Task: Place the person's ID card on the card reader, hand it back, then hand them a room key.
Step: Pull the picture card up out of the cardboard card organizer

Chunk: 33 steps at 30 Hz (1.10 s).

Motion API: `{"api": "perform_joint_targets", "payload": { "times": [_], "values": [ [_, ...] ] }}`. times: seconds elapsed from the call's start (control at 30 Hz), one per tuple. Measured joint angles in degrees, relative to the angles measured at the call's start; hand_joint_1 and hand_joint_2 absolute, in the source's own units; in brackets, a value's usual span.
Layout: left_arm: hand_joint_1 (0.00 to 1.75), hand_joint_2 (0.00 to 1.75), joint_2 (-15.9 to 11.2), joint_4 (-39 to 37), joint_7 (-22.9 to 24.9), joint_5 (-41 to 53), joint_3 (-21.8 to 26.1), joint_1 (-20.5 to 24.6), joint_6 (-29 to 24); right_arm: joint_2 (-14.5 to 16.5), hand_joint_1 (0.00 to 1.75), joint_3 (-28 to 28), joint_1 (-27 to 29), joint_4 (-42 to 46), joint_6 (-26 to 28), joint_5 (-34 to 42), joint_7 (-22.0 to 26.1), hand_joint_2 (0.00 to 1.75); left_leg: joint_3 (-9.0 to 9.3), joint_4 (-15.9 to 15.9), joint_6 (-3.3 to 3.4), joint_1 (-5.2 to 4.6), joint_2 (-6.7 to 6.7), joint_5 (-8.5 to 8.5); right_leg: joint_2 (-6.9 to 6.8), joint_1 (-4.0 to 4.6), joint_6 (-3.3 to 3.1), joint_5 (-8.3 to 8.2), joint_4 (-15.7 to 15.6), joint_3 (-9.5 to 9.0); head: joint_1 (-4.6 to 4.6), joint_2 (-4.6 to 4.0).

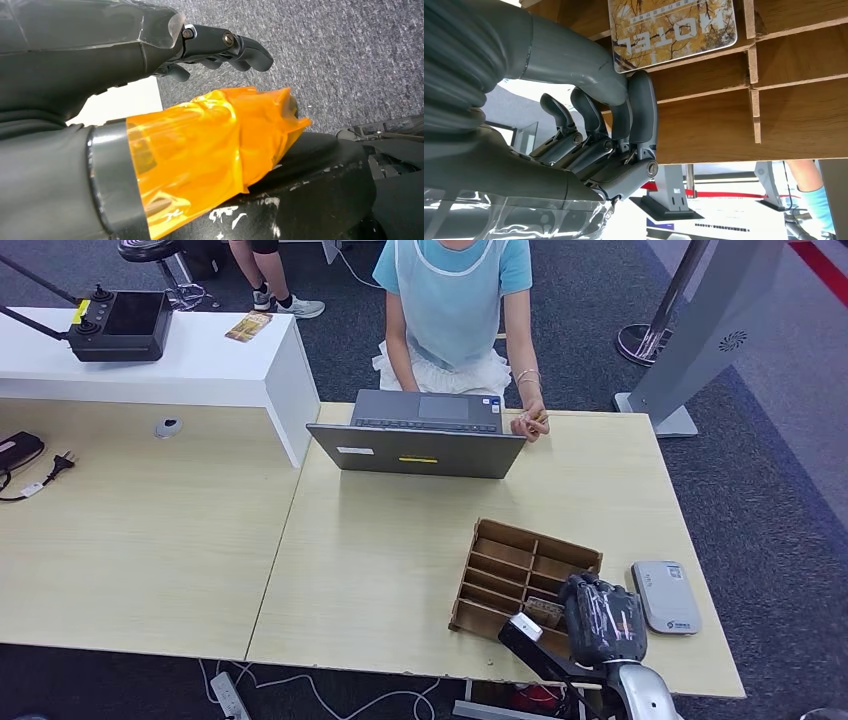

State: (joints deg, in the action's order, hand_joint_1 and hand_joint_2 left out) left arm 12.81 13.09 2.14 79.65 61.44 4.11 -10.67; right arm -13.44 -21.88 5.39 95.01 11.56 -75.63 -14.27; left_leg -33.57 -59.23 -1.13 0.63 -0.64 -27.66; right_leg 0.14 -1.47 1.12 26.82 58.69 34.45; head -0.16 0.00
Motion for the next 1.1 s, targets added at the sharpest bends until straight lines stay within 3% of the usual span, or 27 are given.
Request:
{"api": "perform_joint_targets", "payload": {
  "times": [0.33, 1.1],
  "values": [
    [0.0, 0.0, 0.0, 0.0, -0.1, -0.3, 0.0, 0.0, 0.0, 0.0, 1.4, 0.1, 0.0, 0.1, 0.6, 0.0, 0.0, 1.75, 0.0, 0.0, 0.0, 0.0, 0.0, 0.0, 0.0, 0.0, 0.0, 0.0, 0.0, 0.0, -0.01, 0.0],
    [0.0, 0.0, 0.0, 0.0, -0.2, -0.9, 0.9, 0.0, -0.2, 0.0, 1.44, 5.4, 3.6, 6.7, 4.1, -1.2, 0.3, 1.75, -0.04, 0.0, 0.01, -0.01, 0.0, -0.01, 0.0, 0.0, 0.0, 0.0, 0.0, 0.04, -0.01, 0.0]
  ]
}}
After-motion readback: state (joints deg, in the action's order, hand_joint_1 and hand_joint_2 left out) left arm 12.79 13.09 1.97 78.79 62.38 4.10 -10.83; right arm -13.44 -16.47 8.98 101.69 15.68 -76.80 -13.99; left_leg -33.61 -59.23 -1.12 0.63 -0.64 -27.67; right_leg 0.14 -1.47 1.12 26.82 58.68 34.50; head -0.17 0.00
